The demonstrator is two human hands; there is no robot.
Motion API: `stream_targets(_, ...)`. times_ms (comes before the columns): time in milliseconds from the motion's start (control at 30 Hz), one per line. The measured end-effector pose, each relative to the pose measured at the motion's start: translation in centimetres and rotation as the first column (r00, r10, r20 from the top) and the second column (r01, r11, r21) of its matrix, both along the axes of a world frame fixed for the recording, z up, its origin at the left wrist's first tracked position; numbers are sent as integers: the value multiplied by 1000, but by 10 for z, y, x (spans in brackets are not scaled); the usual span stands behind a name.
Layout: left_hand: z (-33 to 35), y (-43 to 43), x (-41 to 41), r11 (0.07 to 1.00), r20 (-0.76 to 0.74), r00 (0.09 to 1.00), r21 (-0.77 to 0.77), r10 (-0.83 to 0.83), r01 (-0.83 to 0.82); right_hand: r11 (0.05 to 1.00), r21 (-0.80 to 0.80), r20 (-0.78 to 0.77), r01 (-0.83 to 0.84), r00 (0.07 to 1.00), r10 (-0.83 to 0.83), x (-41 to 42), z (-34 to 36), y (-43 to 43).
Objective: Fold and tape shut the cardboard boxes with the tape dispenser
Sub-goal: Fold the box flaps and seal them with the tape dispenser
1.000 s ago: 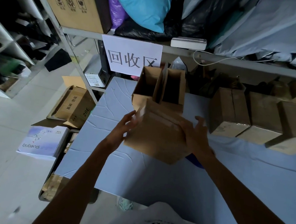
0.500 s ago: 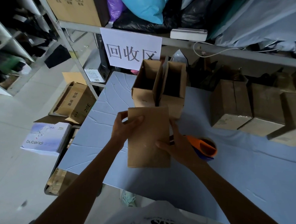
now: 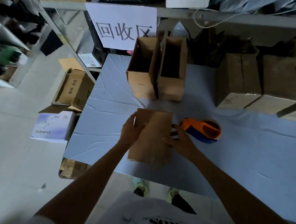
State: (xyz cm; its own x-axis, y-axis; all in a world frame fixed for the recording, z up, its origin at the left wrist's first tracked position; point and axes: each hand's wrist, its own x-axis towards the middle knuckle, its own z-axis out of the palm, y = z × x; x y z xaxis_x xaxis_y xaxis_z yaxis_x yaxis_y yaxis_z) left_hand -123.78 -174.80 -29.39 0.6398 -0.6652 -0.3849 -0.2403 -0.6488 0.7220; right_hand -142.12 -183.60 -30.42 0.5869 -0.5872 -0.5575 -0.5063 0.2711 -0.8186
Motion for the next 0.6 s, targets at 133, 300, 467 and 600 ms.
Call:
stream_targets(133, 8, -12, -32, 979, 217, 974, 200, -72, 28, 945, -257, -50, 201, 974, -221, -9, -2, -1)
stream_targets(300, -6, -21, -79, 925, 251, 949, 371, -189, 86, 720, -693, -409, 38, 802, -436, -28, -11, -17)
stream_targets(467, -15, -16, -67, 933, 334, 911, 337, -244, 126, 781, -543, -662, -308, 729, -173, -50, -41, -36)
stream_targets(600, -10, -10, -57, 899, 342, 876, 392, -340, 196, 692, -614, -667, -380, 718, -197, -57, -58, -46)
